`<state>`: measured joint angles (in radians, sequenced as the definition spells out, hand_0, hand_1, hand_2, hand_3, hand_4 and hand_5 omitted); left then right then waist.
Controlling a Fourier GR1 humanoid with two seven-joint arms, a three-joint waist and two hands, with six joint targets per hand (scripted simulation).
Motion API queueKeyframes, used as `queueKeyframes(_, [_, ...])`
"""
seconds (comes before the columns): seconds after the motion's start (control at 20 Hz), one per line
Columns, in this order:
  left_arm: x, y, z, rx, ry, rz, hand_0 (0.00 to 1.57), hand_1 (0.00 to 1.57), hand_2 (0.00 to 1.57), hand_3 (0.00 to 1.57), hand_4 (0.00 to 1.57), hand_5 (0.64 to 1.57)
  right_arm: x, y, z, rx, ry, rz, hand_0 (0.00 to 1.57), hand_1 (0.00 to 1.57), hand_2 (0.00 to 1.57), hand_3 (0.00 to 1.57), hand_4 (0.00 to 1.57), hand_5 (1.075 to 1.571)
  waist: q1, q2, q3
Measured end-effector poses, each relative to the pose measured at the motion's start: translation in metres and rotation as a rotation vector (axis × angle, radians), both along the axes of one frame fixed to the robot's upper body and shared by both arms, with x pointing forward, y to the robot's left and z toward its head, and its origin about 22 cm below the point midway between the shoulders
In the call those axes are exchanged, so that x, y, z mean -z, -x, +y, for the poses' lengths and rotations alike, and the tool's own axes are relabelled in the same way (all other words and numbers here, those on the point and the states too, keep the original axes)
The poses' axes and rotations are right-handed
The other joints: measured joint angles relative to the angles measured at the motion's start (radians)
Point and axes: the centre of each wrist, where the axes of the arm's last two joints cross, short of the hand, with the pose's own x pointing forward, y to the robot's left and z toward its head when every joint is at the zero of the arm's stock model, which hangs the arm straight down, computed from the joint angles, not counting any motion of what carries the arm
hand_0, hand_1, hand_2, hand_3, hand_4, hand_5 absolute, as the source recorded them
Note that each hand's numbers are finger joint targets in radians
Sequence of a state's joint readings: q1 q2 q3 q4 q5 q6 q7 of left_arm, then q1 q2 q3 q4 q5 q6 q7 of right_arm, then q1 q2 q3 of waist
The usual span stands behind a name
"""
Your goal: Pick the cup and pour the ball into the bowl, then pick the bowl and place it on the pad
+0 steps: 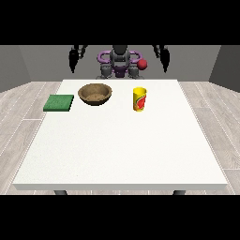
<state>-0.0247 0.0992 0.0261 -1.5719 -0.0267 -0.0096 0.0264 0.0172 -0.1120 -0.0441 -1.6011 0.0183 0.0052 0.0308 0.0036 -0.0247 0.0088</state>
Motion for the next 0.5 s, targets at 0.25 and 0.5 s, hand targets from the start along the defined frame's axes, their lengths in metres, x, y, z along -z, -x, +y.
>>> queueKeyframes(0.25, [-0.019,-0.002,0.004,0.004,-0.018,-0.02,0.0,0.0,0.0,0.0,0.0,1.47,-0.02,-0.002,-0.005,-0.008,0.024,-0.025,0.0,0.0,0.0,0.0,0.12,1.563,0.0,-0.156,-0.0054])
queueKeyframes(0.5, [-0.007,0.008,-0.028,-0.025,0.08,-0.104,0.0,0.0,0.0,0.0,0.0,1.473,0.012,0.018,-0.032,-0.003,-0.098,-0.046,0.0,0.0,0.0,0.0,0.0,1.563,-0.011,-0.127,-0.0067])
